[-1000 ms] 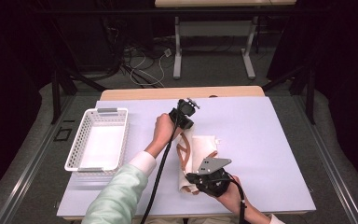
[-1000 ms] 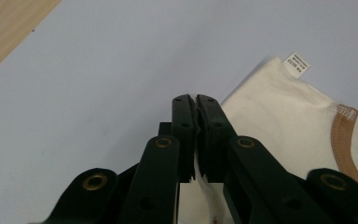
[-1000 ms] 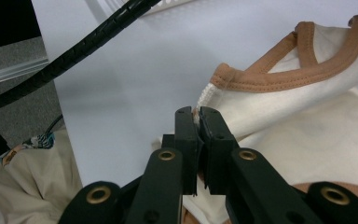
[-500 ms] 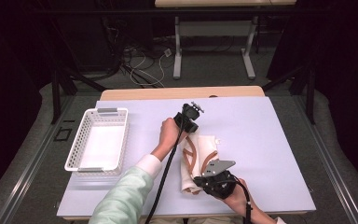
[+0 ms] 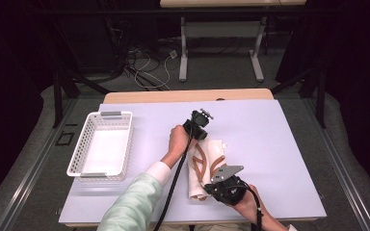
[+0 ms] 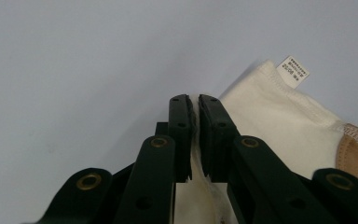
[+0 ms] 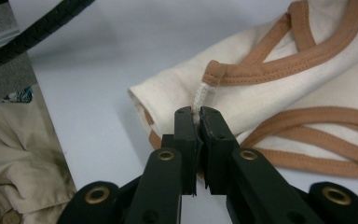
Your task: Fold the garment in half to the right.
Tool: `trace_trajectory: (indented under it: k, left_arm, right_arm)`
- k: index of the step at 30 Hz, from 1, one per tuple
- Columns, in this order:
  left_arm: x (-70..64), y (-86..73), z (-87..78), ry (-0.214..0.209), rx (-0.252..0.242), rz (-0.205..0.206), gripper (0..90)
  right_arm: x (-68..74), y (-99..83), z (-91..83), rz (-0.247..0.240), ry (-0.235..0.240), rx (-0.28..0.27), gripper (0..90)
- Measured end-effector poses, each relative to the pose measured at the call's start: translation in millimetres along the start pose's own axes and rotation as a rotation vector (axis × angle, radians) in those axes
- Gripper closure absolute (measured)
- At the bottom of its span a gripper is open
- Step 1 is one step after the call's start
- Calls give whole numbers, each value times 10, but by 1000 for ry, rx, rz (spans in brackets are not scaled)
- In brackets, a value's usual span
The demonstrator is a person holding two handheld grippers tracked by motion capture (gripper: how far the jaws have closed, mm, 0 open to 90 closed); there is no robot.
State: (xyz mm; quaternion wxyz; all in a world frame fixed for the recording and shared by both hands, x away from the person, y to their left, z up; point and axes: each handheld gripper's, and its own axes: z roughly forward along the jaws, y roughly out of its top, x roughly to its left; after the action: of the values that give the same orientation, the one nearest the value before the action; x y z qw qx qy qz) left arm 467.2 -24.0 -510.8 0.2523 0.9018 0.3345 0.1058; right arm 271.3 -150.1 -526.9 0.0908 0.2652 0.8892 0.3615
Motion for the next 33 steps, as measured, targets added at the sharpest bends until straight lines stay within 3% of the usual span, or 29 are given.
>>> trace_trajectory:
  k: [2,4,7,12,18,23,26,30,33]
  left_arm:
    - [1,-11,16,4,-1,-5,759]
    - [14,-15,6,7,-16,-12,605]
    - [34,-44,-67,4,-49,-14,401]
    - [75,-171,-243,-13,-106,-31,276]
    - [129,-422,-449,-10,-155,-50,164]
    - [118,-672,-588,10,-169,-34,143]
    - [109,-830,-646,9,-179,-43,106]
    - [82,-1032,-687,0,-178,-53,59]
    - [63,-1175,-714,-8,-181,-60,32]
  right_arm:
    - [-11,-19,10,8,-3,14,845]
    - [-16,-36,17,13,2,32,798]
    - [-35,-47,5,22,22,55,593]
    - [-95,-54,-90,50,26,44,371]
    - [-201,-60,-217,70,35,-5,255]
    - [-287,-24,-268,78,14,-50,312]
    - [-343,4,-287,76,7,-74,406]
    - [-400,47,-284,58,-8,-95,667]
    - [-431,86,-266,32,-26,-99,802]
